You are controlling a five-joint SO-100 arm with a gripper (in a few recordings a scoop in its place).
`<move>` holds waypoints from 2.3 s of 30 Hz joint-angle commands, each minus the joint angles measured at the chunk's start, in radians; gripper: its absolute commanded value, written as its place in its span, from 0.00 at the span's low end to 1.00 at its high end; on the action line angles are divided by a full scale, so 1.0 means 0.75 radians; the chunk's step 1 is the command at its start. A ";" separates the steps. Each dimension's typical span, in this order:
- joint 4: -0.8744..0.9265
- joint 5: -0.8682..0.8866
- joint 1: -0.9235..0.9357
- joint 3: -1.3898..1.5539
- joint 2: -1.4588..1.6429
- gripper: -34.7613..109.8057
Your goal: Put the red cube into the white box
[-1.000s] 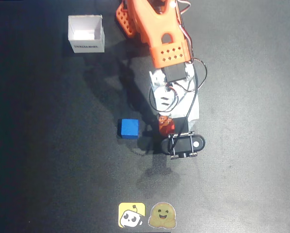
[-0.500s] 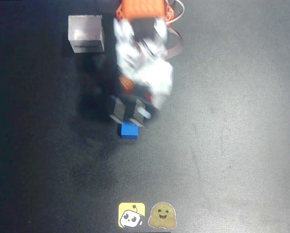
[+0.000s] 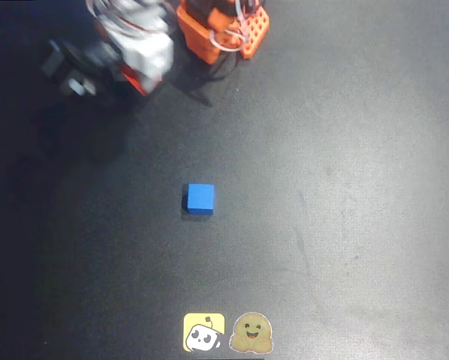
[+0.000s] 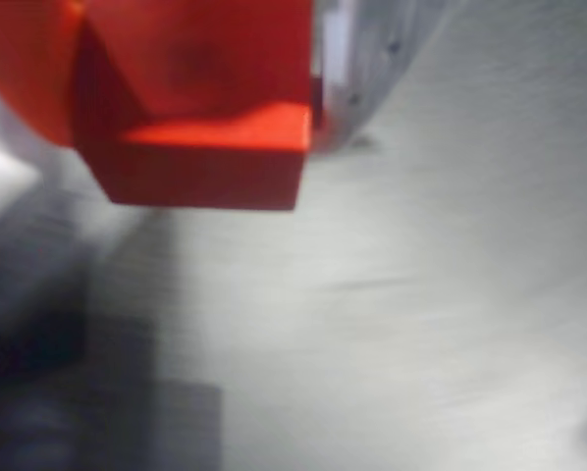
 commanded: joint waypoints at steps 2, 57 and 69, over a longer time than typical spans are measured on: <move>0.016 -0.115 0.215 0.041 0.053 0.24; -0.757 -0.378 -0.969 0.252 0.002 0.24; -0.667 -0.450 -1.119 0.681 0.648 0.24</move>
